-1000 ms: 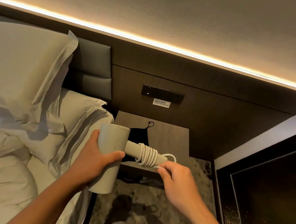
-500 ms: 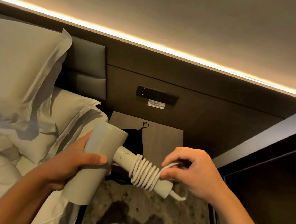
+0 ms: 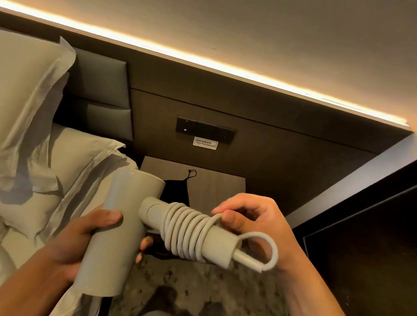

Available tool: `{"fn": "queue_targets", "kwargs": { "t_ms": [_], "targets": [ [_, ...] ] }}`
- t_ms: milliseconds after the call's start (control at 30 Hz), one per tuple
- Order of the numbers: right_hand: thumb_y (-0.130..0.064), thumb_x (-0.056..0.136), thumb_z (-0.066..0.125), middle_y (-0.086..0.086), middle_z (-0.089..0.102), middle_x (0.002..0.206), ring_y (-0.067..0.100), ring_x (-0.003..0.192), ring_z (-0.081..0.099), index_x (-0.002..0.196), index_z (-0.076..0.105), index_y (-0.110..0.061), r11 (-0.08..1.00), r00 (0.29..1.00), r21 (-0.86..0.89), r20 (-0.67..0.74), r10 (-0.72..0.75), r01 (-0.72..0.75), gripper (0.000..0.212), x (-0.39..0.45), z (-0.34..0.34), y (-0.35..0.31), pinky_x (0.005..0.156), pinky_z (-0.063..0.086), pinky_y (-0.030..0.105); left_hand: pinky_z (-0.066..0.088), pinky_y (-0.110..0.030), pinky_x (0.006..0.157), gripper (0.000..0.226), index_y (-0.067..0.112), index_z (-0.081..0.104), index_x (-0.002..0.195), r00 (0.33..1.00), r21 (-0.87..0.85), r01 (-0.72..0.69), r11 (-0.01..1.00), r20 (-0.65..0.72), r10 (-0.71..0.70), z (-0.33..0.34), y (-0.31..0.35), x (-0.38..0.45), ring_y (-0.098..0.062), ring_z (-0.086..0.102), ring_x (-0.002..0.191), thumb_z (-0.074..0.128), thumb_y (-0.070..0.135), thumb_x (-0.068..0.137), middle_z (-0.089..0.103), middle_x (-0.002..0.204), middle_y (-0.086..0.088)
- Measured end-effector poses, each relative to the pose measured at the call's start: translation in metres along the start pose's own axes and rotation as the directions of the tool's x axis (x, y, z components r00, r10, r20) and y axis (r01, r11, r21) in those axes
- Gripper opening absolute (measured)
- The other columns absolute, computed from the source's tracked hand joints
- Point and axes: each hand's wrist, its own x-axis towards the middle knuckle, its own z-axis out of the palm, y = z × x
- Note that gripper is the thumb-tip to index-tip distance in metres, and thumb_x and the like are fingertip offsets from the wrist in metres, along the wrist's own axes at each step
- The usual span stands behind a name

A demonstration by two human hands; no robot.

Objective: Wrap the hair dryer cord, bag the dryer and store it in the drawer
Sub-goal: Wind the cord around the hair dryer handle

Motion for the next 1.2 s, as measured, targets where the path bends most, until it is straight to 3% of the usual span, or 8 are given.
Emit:
{"fn": "queue_targets", "kwargs": {
  "t_ms": [167, 300, 467, 667, 800, 900, 1067, 1200],
  "targets": [
    [-0.013, 0.093, 0.057, 0.002, 0.076, 0.091, 0.017, 0.083, 0.071, 0.104, 0.072, -0.003, 0.999, 0.994, -0.012, -0.095, -0.050, 0.049, 0.022, -0.006, 0.014, 0.018, 0.068, 0.056, 0.025, 0.059, -0.046, 0.063, 0.066, 0.003, 0.074, 0.105, 0.981, -0.099, -0.006, 0.995, -0.193, -0.013, 0.003, -0.014, 0.003, -0.038, 0.063, 0.066, 0.096, 0.028, 0.049, 0.063, 0.081, -0.029],
    [-0.007, 0.089, 0.051, -0.006, 0.065, 0.072, 0.004, 0.056, 0.052, 0.114, 0.071, -0.028, 0.994, 0.990, 0.079, -0.115, 0.087, -0.079, 0.038, -0.012, 0.028, 0.030, 0.048, 0.042, 0.018, 0.060, -0.045, 0.052, 0.083, 0.003, 0.067, 0.111, 0.943, -0.151, -0.071, 0.986, -0.331, 0.017, 0.018, -0.019, 0.006, -0.035, 0.064, 0.059, 0.099, 0.025, 0.037, 0.064, 0.080, -0.025],
    [-0.029, 0.085, 0.063, -0.017, 0.062, 0.063, -0.001, 0.053, 0.054, 0.110, 0.068, -0.024, 0.993, 0.995, 0.099, -0.067, 0.077, -0.070, 0.026, -0.012, 0.036, 0.028, 0.049, 0.041, 0.008, 0.060, -0.041, 0.053, 0.049, 0.008, 0.062, 0.117, 0.904, -0.170, -0.151, 0.974, -0.423, 0.066, 0.016, -0.026, 0.008, -0.031, 0.064, 0.062, 0.062, 0.035, 0.076, 0.065, 0.084, -0.019],
    [-0.033, 0.088, 0.066, -0.024, 0.062, 0.054, -0.009, 0.049, 0.058, 0.098, 0.067, -0.027, 0.982, 0.936, 0.052, -0.295, 0.191, -0.184, 0.012, -0.005, 0.044, 0.031, 0.045, 0.041, 0.005, 0.059, -0.040, 0.064, 0.055, 0.006, 0.080, 0.092, 0.907, -0.097, -0.097, 0.991, -0.419, 0.048, 0.015, -0.034, 0.007, -0.031, 0.065, 0.067, 0.096, 0.033, 0.046, 0.069, 0.085, -0.020],
    [-0.028, 0.090, 0.067, -0.024, 0.060, 0.049, -0.009, 0.045, 0.056, 0.093, 0.068, -0.029, 0.969, 0.911, 0.038, -0.334, 0.242, -0.243, 0.003, -0.006, 0.045, 0.037, 0.043, 0.039, 0.005, 0.061, -0.039, 0.060, 0.052, 0.002, 0.069, 0.110, 0.863, -0.072, -0.140, 0.987, -0.497, 0.086, 0.018, -0.040, 0.003, -0.031, 0.064, 0.064, 0.078, 0.034, 0.070, 0.064, 0.085, -0.023],
    [-0.038, 0.082, 0.070, -0.022, 0.064, 0.055, -0.007, 0.048, 0.057, 0.094, 0.069, -0.030, 0.964, 0.899, 0.038, -0.353, 0.260, -0.264, 0.015, -0.008, 0.048, 0.040, 0.045, 0.041, 0.007, 0.061, -0.038, 0.057, 0.050, 0.004, 0.058, 0.122, 0.831, -0.043, -0.173, 0.984, -0.542, 0.122, 0.020, -0.043, 0.000, -0.031, 0.064, 0.062, 0.063, 0.030, 0.080, 0.060, 0.086, -0.025],
    [-0.050, 0.078, 0.065, -0.014, 0.063, 0.056, 0.001, 0.045, 0.054, 0.099, 0.071, -0.022, 0.963, 0.896, -0.009, -0.369, 0.248, -0.270, 0.036, -0.010, 0.052, 0.043, 0.044, 0.044, 0.014, 0.061, -0.039, 0.057, 0.047, 0.006, 0.063, 0.112, 0.810, -0.045, -0.195, 0.980, -0.570, 0.135, 0.021, -0.043, 0.002, -0.031, 0.064, 0.062, 0.069, 0.030, 0.072, 0.064, 0.082, -0.024],
    [-0.028, 0.092, 0.067, 0.001, 0.069, 0.066, 0.014, 0.046, 0.056, 0.102, 0.067, -0.028, 0.980, 0.905, -0.037, -0.391, 0.167, -0.197, 0.011, -0.011, 0.047, 0.044, 0.049, 0.055, 0.029, 0.062, -0.039, 0.061, 0.039, 0.000, 0.079, 0.090, 0.842, -0.182, -0.210, 0.961, -0.533, 0.083, 0.018, -0.043, 0.005, -0.027, 0.067, 0.066, 0.071, 0.034, 0.072, 0.068, 0.081, -0.018]
  ]
}}
